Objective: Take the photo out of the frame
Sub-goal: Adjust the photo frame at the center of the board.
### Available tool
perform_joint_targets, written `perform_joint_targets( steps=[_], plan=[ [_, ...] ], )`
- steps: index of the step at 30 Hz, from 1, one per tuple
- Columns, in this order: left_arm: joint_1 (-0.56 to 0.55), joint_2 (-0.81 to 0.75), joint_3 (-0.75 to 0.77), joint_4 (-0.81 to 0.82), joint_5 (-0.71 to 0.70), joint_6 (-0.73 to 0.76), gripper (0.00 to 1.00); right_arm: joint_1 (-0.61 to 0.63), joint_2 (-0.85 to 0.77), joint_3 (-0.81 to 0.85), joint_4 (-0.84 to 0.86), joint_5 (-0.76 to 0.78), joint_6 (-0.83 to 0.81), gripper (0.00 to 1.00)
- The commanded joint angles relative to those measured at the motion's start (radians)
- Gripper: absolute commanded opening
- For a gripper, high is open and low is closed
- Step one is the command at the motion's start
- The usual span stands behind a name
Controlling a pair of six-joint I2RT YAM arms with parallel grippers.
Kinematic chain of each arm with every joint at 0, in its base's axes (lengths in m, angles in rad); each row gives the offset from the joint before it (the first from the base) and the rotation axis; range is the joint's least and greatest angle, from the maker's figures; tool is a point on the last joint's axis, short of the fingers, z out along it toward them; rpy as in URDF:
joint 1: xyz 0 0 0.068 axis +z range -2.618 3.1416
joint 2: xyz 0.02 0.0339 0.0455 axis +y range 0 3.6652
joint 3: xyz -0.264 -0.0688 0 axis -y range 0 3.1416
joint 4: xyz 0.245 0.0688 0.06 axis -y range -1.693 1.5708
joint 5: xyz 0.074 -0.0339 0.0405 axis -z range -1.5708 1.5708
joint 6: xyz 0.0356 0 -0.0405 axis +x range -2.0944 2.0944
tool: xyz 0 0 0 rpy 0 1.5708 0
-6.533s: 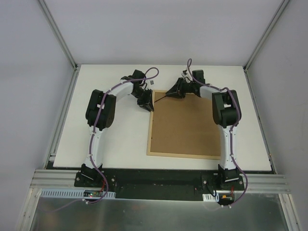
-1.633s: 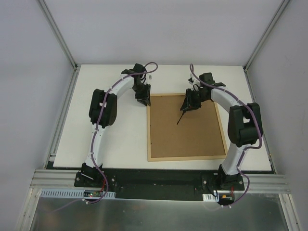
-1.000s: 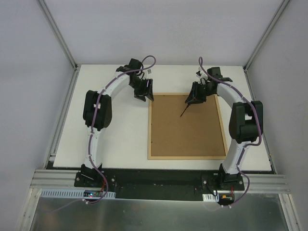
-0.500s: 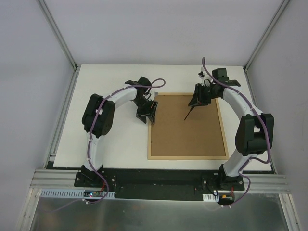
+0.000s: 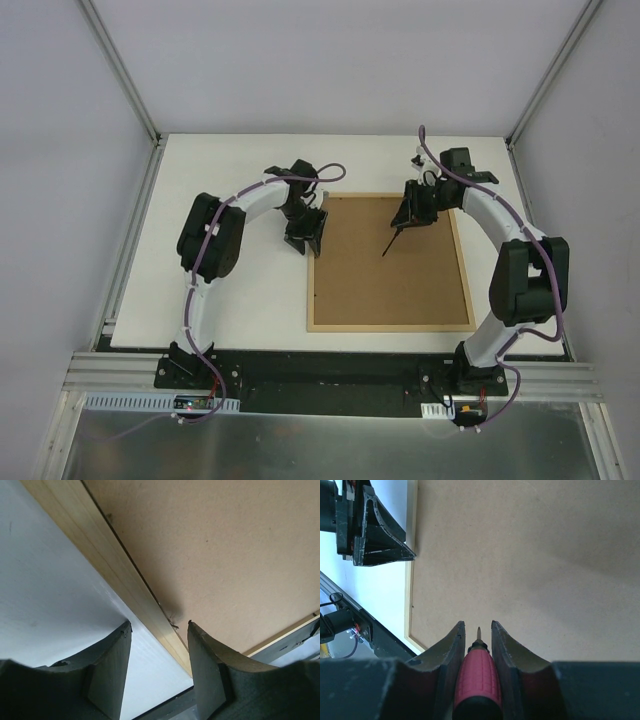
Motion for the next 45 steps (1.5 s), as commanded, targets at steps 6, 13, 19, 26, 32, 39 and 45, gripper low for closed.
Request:
perform_joint_targets(
  steps=[6,13,19,26,32,39,45],
  plan=[
    [-0.011,0.032,0.045,-0.021,-0.003,-0.008,0.4,0.002,-0.058,-0.008,0.025,-0.039,-0.002,0.0],
    [-0.03,0.015,0.028,-0.022,0.0,-0.002,0.41,0.004,-0.06,-0.006,0.025,-0.033,0.001,0.0],
    [-0.034,0.015,0.022,-0.024,-0.032,0.0,0.38,0.004,-0.069,-0.008,0.027,-0.029,0.0,0.0],
    [-0.036,0.01,0.013,-0.025,-0.042,-0.002,0.29,0.007,-0.075,-0.006,0.03,-0.03,0.003,0.0],
    [-0.037,-0.007,0.008,-0.025,-0.034,0.001,0.16,0.007,-0.075,-0.011,0.028,-0.021,0.003,0.0],
    [-0.002,-0.025,0.016,-0.004,0.073,0.003,0.0,0.004,-0.049,0.0,0.025,-0.01,-0.005,0.01],
    [0.029,0.007,0.075,0.03,0.1,0.007,0.0,0.004,-0.005,0.044,0.021,0.022,-0.008,0.0]
  ],
)
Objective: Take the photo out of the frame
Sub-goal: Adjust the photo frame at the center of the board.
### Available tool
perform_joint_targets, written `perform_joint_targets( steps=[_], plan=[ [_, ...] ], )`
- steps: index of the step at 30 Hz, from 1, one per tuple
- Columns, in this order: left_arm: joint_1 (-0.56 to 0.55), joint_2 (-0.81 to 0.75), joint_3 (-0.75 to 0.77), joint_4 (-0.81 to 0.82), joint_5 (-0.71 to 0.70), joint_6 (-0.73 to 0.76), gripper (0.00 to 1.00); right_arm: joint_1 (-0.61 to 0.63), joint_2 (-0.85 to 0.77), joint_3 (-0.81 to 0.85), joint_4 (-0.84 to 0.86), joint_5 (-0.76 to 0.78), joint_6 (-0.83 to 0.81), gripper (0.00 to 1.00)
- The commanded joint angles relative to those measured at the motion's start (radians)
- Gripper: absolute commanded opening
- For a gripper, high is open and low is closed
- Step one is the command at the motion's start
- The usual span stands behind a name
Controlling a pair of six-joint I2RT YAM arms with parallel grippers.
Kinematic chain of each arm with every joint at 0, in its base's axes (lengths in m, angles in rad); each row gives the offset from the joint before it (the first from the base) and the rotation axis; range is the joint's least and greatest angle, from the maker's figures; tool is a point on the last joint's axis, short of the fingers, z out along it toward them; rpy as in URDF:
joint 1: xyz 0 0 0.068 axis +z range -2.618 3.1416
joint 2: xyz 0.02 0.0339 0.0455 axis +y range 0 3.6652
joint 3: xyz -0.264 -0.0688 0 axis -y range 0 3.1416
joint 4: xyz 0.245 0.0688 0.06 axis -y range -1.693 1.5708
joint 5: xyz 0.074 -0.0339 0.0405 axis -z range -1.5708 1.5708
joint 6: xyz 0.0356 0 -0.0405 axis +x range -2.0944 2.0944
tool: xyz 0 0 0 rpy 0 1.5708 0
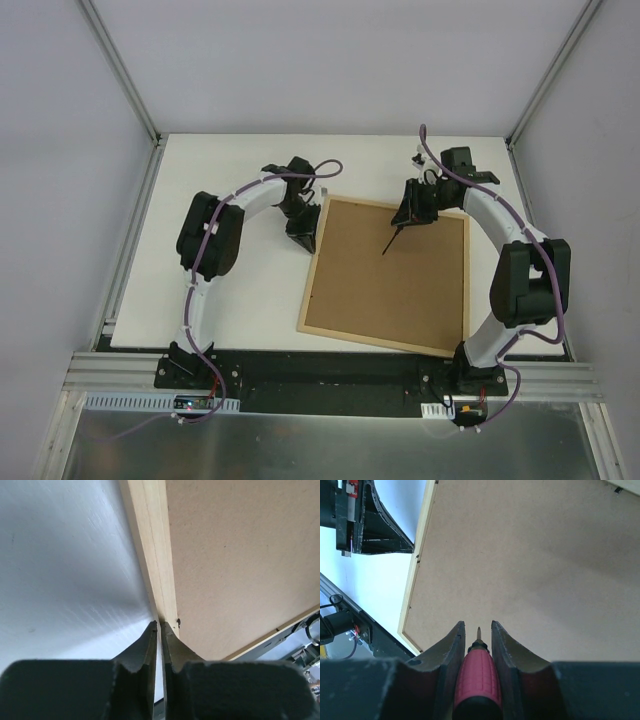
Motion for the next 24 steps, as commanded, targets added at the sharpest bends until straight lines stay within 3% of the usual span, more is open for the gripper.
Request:
perform_joint_targets(
  steps=[1,3,6,9,11,17,24],
  plan=[
    [0.026,0.01,0.083,0.031,0.039,0.03,0.0,0.001,0.029,0.067,0.002,0.047,-0.023,0.0],
    [0.053,0.033,0.154,0.029,0.048,0.012,0.01,-0.002,0.072,0.102,-0.012,0.082,-0.04,0.0],
    [0.073,-0.012,0.168,0.023,0.059,0.019,0.19,-0.006,0.112,0.137,-0.05,0.09,-0.054,0.0],
    [0.064,-0.113,0.055,0.023,0.032,0.078,0.39,-0.006,0.075,0.109,-0.047,0.07,-0.066,0.01],
    [0.037,-0.172,-0.023,0.006,0.033,0.136,0.44,-0.006,0.046,0.089,-0.061,0.038,-0.1,0.0],
    [-0.083,-0.278,-0.214,-0.035,0.013,0.254,0.47,-0.008,-0.034,0.059,-0.149,0.029,-0.183,0.0],
    [-0.142,-0.227,-0.28,-0.069,-0.053,0.239,0.47,-0.005,-0.107,0.012,-0.152,0.009,-0.187,0.01]
  ],
)
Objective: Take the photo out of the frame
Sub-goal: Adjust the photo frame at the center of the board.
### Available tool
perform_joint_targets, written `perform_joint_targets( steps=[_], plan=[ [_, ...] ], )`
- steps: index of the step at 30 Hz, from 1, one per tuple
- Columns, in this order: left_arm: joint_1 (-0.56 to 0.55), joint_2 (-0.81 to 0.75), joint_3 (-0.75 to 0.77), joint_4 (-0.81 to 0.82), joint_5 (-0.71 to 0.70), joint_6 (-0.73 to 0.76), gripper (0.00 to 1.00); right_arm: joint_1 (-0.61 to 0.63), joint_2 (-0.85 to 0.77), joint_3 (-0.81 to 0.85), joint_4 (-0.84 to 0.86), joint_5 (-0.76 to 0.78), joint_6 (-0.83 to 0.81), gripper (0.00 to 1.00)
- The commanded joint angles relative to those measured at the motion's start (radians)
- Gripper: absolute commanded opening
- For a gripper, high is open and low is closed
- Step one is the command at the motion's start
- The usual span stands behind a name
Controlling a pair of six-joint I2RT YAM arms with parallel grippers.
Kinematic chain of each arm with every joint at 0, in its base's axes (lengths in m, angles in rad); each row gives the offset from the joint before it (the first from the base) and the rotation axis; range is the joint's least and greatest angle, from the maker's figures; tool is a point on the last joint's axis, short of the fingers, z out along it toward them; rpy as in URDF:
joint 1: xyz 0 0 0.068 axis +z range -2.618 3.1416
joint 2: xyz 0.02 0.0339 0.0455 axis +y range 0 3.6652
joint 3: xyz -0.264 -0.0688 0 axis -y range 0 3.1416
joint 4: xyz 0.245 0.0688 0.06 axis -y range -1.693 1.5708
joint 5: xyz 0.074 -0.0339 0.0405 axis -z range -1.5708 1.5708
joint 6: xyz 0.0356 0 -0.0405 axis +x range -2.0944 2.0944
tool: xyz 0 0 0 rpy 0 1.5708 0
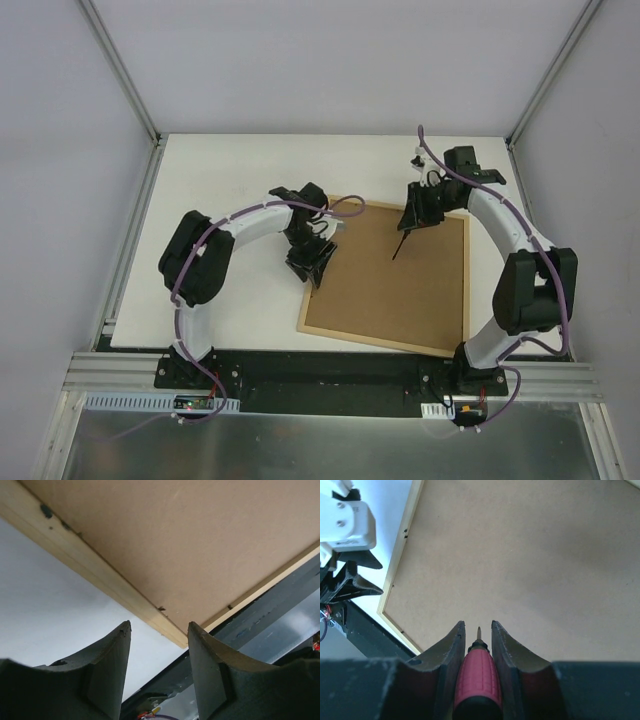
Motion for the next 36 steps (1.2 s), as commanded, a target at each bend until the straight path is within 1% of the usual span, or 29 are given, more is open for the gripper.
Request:
perform_joint_targets(
  steps=[1,4,7,16,22,30,36],
  plan=[
    [0.009,0.025,-0.023,-0.057,-0.065,0.021,0.47,-0.001,-0.085,-0.023,-0.028,-0.038,-0.033,0.01],
    [0.0,0.044,-0.02,-0.074,-0.071,0.017,0.46,0.008,-0.106,-0.042,-0.017,-0.043,-0.033,0.0],
    [-0.004,0.062,-0.014,-0.097,-0.041,0.015,0.45,0.017,-0.114,-0.059,-0.006,-0.043,-0.032,0.0],
    [-0.027,0.117,0.019,-0.097,0.024,-0.005,0.44,0.027,-0.117,-0.078,0.007,-0.067,-0.029,0.01],
    [-0.048,0.148,0.034,-0.095,0.015,-0.008,0.41,0.028,-0.122,-0.087,0.015,-0.078,-0.024,0.0],
    [-0.048,0.182,0.054,-0.097,0.005,-0.006,0.32,0.033,-0.131,-0.093,0.026,-0.093,-0.015,0.0],
    [-0.047,0.199,0.095,-0.106,0.019,-0.006,0.31,0.037,-0.14,-0.098,0.024,-0.095,-0.013,0.0]
  ],
)
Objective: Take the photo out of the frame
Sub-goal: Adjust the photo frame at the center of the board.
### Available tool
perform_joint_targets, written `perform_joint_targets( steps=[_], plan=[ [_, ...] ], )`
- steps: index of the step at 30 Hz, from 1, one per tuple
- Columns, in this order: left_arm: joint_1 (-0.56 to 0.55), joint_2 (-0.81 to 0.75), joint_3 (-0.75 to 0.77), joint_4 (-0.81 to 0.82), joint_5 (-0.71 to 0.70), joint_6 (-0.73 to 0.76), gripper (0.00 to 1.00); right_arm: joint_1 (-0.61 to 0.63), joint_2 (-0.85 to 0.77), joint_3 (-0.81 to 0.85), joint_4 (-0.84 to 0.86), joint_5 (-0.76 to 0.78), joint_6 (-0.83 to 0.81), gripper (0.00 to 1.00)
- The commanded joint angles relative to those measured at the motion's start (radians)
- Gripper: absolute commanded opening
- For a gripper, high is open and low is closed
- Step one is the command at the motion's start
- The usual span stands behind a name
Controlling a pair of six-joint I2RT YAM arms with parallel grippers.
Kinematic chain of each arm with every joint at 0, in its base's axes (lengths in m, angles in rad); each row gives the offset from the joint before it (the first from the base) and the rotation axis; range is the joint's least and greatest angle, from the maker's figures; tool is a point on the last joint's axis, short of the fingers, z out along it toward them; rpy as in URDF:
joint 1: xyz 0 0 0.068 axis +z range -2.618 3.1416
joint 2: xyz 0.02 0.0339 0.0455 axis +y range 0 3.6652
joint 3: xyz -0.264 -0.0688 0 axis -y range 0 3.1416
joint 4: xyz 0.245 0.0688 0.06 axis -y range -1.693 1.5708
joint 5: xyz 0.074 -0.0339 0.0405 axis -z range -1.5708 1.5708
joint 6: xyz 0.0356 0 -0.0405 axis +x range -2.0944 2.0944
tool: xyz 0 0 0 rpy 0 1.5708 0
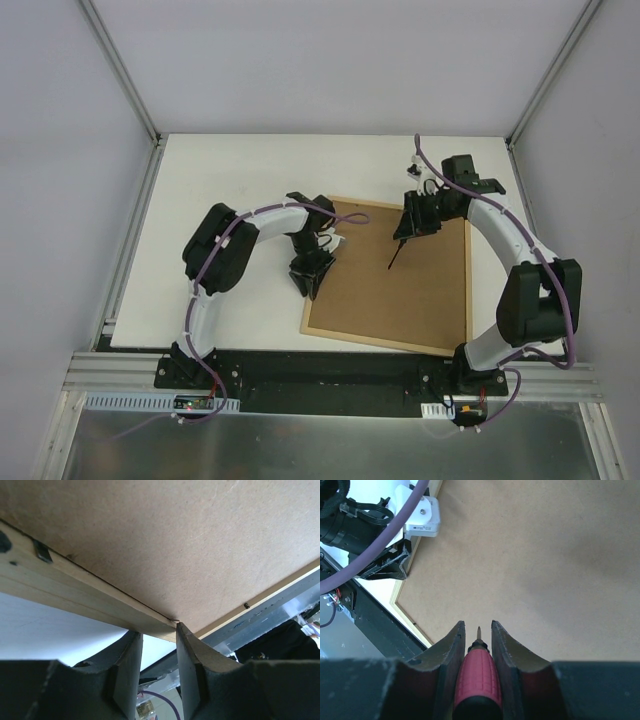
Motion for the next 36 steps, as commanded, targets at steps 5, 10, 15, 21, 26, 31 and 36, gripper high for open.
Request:
perform_joint_targets(
  steps=[5,10,15,21,26,31,36],
  plan=[
    [-0.01,0.035,0.06,-0.002,-0.025,0.002,0.37,0.01,-0.068,-0.015,0.043,0.02,0.026,0.0],
    [-0.013,0.05,0.06,-0.002,-0.079,-0.036,0.38,0.01,-0.066,-0.053,0.105,0.085,0.065,0.0],
    [-0.036,0.056,0.067,-0.002,-0.125,-0.047,0.38,0.01,-0.068,-0.047,0.108,0.094,0.071,0.0],
    [-0.062,0.053,0.064,-0.002,-0.162,-0.05,0.36,0.01,-0.083,-0.053,0.112,0.105,0.071,0.0],
    [-0.068,0.053,0.064,-0.002,-0.166,-0.052,0.33,0.012,-0.091,-0.056,0.115,0.106,0.071,0.0],
    [-0.059,0.023,0.054,0.003,-0.12,-0.049,0.05,0.012,-0.092,-0.061,0.115,0.102,0.066,0.0],
    [-0.016,-0.016,0.027,0.034,-0.016,-0.045,0.0,0.01,-0.057,-0.06,0.114,0.094,0.062,0.01]
  ],
)
